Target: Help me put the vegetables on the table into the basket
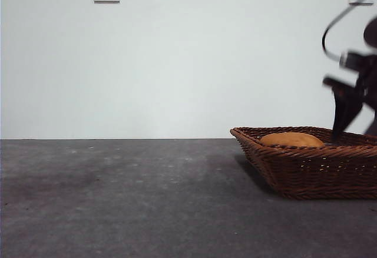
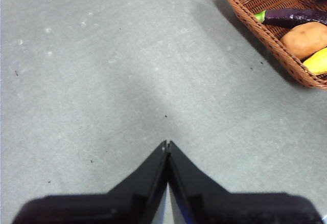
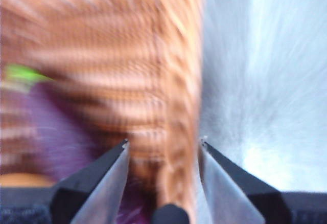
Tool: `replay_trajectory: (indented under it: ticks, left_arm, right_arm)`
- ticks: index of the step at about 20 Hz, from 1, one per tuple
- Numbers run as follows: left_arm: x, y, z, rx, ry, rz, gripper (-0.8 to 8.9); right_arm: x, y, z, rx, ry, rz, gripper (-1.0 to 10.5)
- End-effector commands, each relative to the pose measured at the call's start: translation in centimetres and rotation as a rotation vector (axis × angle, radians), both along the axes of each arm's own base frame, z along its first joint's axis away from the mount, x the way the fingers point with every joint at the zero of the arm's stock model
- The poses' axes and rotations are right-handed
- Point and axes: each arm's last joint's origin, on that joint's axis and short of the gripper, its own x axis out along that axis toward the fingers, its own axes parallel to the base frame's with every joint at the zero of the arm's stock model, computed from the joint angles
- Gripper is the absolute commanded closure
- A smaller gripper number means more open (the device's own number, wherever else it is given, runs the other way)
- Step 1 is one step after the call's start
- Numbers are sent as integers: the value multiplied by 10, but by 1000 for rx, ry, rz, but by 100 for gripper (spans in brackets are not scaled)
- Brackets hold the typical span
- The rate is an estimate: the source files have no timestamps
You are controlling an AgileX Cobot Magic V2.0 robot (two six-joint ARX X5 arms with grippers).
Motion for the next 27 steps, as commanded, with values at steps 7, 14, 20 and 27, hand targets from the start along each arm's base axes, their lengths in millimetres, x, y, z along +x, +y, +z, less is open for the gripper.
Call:
replay_trajectory:
  ticks: [7, 14, 20, 27]
  left_arm:
    - [1, 0, -2, 17, -4, -9, 821]
    - [2, -1, -2, 18, -10, -21, 821]
    - [1, -1, -2, 5, -4, -37, 821]
    - [1, -1, -2, 3, -3, -41, 818]
  right_arm:
    - [-102, 10, 135, -8, -140, 85, 729]
    - [-178, 14, 160, -27, -83, 133, 814]
    - [-204, 15, 162, -50, -34, 193, 958]
    - [-206, 15, 163, -50, -41, 190, 946]
